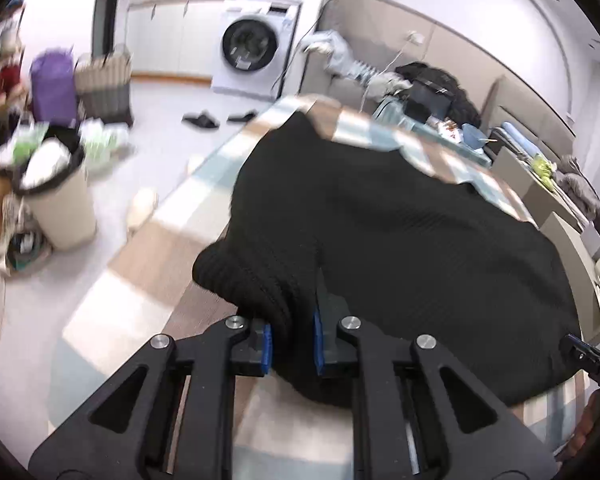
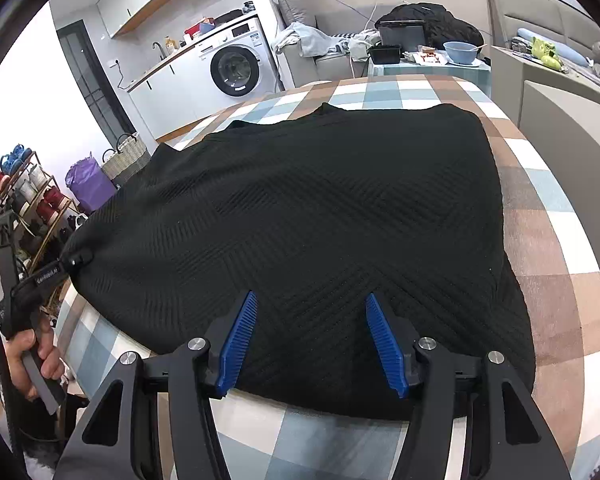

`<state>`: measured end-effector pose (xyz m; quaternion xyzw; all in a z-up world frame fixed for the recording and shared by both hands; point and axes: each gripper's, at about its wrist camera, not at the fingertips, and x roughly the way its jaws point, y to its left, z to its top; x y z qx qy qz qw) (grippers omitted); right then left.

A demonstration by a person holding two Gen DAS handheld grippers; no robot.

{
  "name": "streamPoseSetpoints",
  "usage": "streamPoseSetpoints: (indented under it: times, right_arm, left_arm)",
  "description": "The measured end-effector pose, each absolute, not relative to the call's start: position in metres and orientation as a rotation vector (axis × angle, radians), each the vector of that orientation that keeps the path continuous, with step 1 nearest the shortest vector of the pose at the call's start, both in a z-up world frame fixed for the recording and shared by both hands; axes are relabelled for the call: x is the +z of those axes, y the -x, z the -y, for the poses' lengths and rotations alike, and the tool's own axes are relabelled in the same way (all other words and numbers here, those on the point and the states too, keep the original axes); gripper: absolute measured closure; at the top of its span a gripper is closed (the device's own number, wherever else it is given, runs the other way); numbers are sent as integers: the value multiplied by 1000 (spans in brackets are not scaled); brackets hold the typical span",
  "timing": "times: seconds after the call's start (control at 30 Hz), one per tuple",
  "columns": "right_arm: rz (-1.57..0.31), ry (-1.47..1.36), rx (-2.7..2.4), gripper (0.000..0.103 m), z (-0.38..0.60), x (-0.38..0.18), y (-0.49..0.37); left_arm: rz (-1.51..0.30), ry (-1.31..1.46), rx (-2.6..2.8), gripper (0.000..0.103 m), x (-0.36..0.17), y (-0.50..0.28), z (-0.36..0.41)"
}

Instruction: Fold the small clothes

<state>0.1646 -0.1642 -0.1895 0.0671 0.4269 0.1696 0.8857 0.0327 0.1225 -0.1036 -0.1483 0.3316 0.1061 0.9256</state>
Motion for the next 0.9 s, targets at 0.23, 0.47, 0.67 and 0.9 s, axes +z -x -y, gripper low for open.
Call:
streamPoseSetpoints:
  times: [0.23,0.47,0.67,0.9]
  right_arm:
    - [-878,-148,348,42,171,-187,-163]
    - [-885,-203,322,42,189,-189,-163]
    - [-868,-236,325,42,198,-178,-162]
    - [-863,-388,434,42,195,-165,-177]
  left_arm:
    - [-522,176,-63,92,-50,-74,-35]
    - [-709,-20,-514,90,-85,-95,95]
    - [-725,0,-574,35,-91,-76,96]
    - [-660,78,-413,26,-73,-69,35]
